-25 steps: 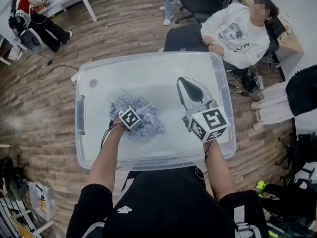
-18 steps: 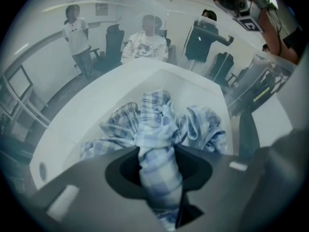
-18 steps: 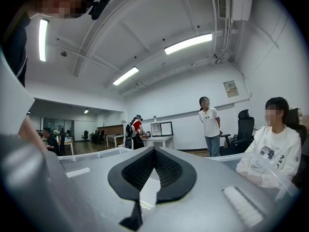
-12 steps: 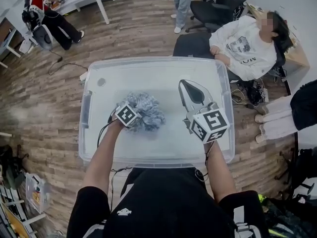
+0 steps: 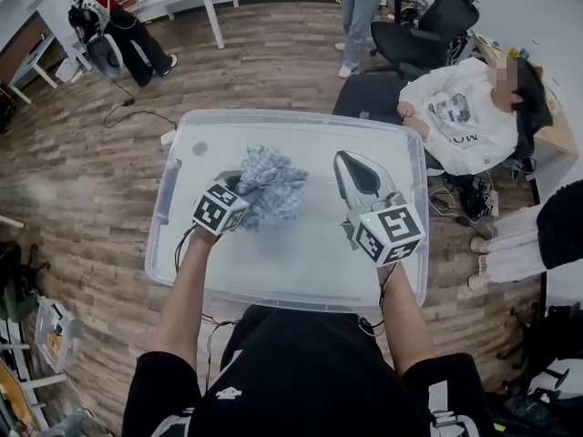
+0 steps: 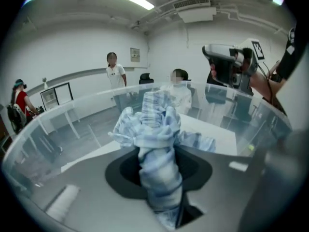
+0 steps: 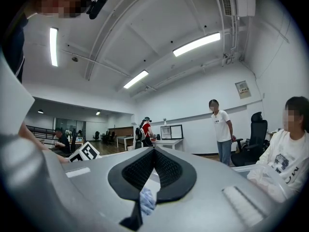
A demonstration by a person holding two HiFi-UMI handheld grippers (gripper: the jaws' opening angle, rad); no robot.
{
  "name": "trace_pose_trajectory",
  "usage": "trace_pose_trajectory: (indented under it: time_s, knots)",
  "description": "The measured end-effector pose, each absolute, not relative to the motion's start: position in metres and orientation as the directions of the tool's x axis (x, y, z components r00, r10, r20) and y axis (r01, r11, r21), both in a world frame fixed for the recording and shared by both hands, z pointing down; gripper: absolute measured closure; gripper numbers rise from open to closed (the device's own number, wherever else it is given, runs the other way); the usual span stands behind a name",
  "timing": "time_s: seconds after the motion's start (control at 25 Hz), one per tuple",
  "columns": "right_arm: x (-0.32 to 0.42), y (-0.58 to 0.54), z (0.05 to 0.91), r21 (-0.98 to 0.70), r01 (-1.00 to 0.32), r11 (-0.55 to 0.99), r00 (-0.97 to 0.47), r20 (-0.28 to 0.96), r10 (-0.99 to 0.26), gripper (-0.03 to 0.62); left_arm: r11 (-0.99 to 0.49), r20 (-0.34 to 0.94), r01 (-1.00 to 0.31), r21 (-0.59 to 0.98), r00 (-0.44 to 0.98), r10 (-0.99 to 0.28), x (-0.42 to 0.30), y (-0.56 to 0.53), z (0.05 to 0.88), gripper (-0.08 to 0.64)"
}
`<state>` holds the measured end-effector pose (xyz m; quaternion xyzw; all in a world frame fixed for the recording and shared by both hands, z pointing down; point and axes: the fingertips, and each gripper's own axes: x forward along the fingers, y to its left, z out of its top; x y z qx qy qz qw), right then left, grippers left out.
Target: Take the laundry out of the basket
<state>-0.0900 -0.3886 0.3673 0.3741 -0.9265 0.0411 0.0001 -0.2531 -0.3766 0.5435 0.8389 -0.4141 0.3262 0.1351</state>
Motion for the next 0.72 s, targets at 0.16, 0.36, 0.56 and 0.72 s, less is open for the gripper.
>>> trace_pose_trajectory:
  time_s: [0.16, 0.36, 0.56, 0.72]
  knots:
    - [-0.093, -0.393, 0.365, -0.073, -0.672, 0.737, -0.74, 0.029, -0.671, 0.594, -0.556, 0.556, -0.827, -0.083, 0.425, -0.715, -0.251, -0.379, 0.499, 0.423]
    - [-0.1, -0.394, 0.364, -0.067, -0.645, 0.761, -0.764, 0.03, -0.645, 0.594, -0.481, 0.419, -0.871, -0.102, 0.401, -0.815, -0.247, -0.374, 0.449, 0.424]
    - [-0.102, -0.391, 0.363, -0.056, -0.609, 0.791, -0.793, 0.032, -0.608, 0.594, -0.429, 0.307, -0.896, -0.113, 0.379, -0.873, -0.236, -0.362, 0.415, 0.423]
    - [-0.103, -0.389, 0.363, -0.043, -0.573, 0.818, -0.82, 0.034, -0.572, 0.594, -0.38, 0.252, -0.918, -0.112, 0.344, -0.905, -0.235, -0.352, 0.399, 0.423]
